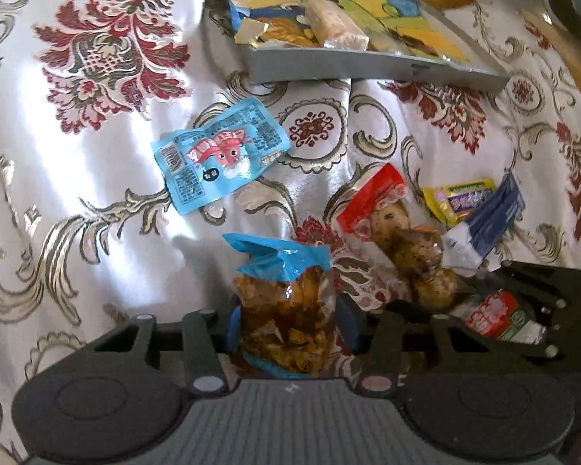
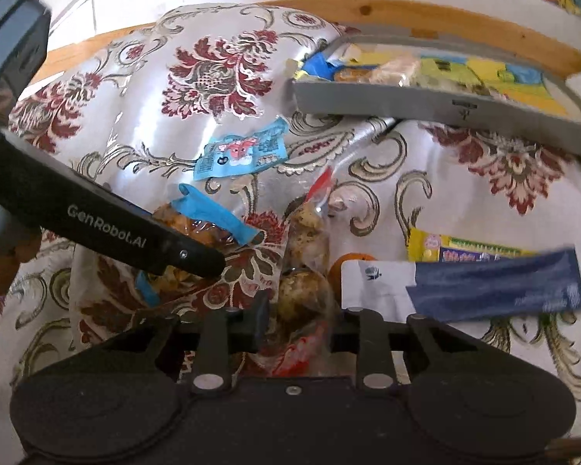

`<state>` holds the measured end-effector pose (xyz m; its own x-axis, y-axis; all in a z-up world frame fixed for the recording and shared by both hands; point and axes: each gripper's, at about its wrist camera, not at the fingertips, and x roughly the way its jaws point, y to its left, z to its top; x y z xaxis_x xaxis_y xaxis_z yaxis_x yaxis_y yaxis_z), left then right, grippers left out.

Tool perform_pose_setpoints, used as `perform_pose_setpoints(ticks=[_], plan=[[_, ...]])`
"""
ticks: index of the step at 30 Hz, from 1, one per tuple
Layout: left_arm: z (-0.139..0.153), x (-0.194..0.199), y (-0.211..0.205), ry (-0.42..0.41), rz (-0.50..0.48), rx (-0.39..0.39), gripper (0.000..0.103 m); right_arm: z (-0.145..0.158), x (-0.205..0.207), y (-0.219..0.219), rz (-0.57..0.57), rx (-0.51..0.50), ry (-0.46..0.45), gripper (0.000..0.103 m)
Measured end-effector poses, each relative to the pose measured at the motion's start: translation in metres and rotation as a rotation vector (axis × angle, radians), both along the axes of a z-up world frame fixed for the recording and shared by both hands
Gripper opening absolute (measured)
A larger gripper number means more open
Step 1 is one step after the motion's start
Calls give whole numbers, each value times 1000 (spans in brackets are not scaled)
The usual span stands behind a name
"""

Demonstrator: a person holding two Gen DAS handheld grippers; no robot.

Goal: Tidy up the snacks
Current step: 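Carry the quail-egg bag with the right tool while the left tool carries the blue-topped bag to the tray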

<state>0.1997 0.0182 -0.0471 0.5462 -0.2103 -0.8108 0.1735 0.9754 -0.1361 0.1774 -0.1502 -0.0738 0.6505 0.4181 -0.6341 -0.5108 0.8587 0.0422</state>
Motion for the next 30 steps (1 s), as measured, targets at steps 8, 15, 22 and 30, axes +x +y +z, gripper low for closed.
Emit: perform_pose_setpoints(ticks=[8,15,22,30], plan=[[5,-17,-6,-33,47,-44,51,6,-21,4,16,-24,-75,15],[11,-28,-7,-57,84,-67,51,15,-32,-4,7,-1,-128,15],[18,-32,-8,-75,102,-79,51,18,-40,-10,-3,25,-153,14],[17,-37,-4,-66,124,-87,50,19,-48,-21,-23,86,-154,14]])
